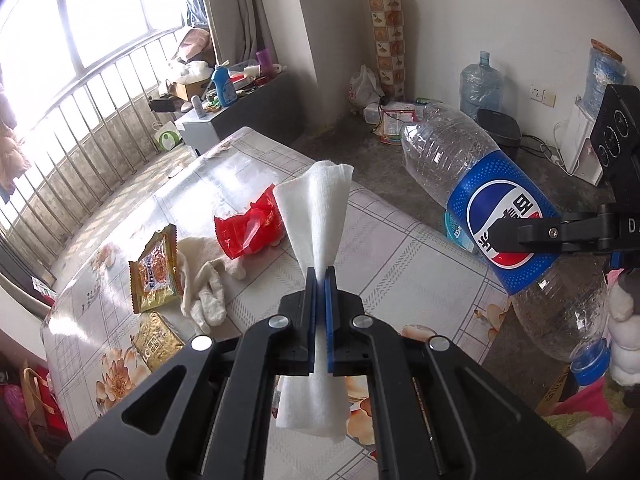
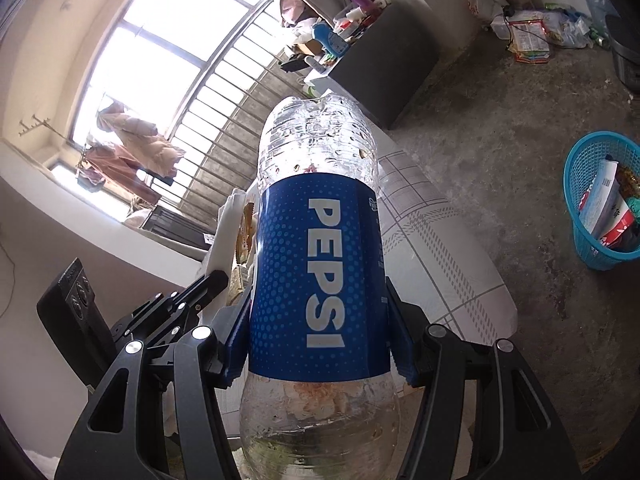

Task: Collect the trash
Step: 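Carry the tissue roll and Pepsi bottle over the blue wastebasket and release both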

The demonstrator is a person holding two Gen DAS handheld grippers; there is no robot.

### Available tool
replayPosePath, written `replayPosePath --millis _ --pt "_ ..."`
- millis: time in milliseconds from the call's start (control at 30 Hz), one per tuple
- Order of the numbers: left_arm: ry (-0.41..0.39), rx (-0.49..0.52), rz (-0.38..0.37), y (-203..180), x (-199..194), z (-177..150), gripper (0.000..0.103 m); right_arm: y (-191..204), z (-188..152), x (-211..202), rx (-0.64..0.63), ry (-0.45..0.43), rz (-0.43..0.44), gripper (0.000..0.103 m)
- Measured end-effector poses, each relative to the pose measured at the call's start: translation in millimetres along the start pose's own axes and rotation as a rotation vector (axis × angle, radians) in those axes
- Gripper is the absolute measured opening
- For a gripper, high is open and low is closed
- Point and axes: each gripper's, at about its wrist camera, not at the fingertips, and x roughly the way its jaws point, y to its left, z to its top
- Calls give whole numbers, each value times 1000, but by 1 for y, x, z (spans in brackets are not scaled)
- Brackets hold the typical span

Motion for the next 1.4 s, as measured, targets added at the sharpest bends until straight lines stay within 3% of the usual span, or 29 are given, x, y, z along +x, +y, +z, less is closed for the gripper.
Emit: replayPosePath --millis 233,467,667,867,1100,1167,1233,1333,1400 --pt "-50 54 -91 -36 2 48 2 -34 12 -39 100 -106 32 57" --pt "-25 137 -239 -94 32 95 2 -85 18 -85 238 -249 43 57" --pt "106 188 -412 -155 94 133 2 -170 10 -104 497 -341 -6 57" --pt "290 255 -502 -225 186 148 2 -253 -5 -96 758 -361 -72 58" --pt "436 319 -449 -289 298 152 2 -335 9 -62 939 -319 -98 59" --pt "444 337 -458 -306 322 155 10 -365 22 -50 983 -309 -108 59" --pt "423 314 -455 -315 342 159 39 -395 33 -36 1007 -313 -114 67" --pt "390 288 -389 -315 352 162 42 -428 37 -24 1023 -274 -295 70" --pt "387 253 -394 -308 351 163 45 -432 31 -26 1027 -289 -321 70"
